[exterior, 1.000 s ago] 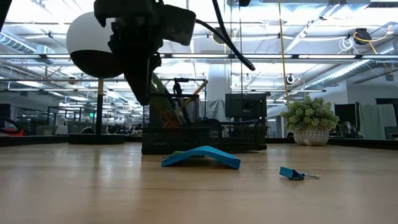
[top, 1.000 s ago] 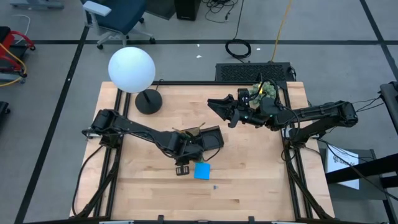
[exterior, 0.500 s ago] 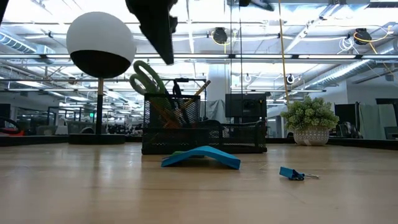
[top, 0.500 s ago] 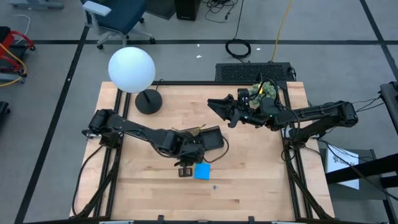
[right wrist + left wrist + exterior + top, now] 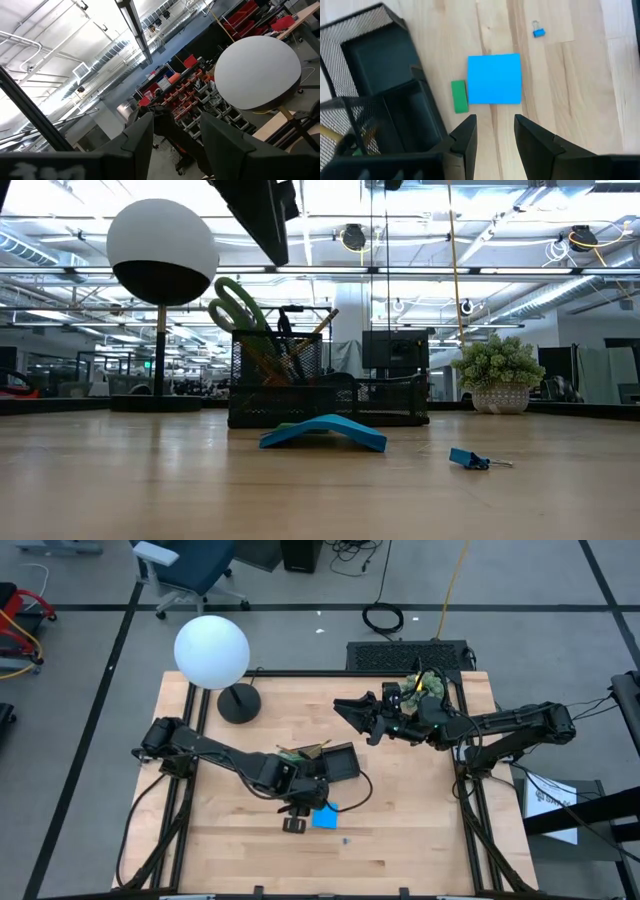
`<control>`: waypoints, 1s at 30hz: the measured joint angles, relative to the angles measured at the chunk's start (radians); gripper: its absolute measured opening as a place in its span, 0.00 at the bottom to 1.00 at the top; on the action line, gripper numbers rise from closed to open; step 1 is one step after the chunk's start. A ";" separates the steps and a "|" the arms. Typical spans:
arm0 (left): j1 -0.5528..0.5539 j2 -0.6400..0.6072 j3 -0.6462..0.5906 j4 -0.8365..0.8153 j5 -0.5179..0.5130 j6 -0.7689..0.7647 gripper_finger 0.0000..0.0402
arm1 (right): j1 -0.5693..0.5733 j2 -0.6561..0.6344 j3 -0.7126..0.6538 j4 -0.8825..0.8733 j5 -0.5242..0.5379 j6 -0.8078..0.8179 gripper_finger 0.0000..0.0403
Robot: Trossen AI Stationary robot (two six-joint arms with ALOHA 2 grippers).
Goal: Pick and place office supplies into organizer
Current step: Put the green eraser into the black desk organizer
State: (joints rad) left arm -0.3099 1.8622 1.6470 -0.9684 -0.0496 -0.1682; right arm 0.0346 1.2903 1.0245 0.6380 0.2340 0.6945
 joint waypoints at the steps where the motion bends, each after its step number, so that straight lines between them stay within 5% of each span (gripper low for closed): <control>1: 0.000 0.000 0.000 0.003 0.000 0.015 0.31 | 0.000 0.000 0.000 0.000 0.000 0.000 0.37; 6: 0.003 0.000 -0.007 0.064 0.001 0.117 0.31 | 0.000 0.000 0.000 0.000 0.000 0.000 0.37; 30: 0.133 0.024 -0.250 0.362 0.125 0.059 0.31 | 0.000 0.000 0.000 -0.004 -0.002 0.078 0.37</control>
State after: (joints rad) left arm -0.1769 1.8859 1.3968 -0.6069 0.0753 -0.1094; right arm 0.0349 1.2903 1.0245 0.6342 0.2324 0.7729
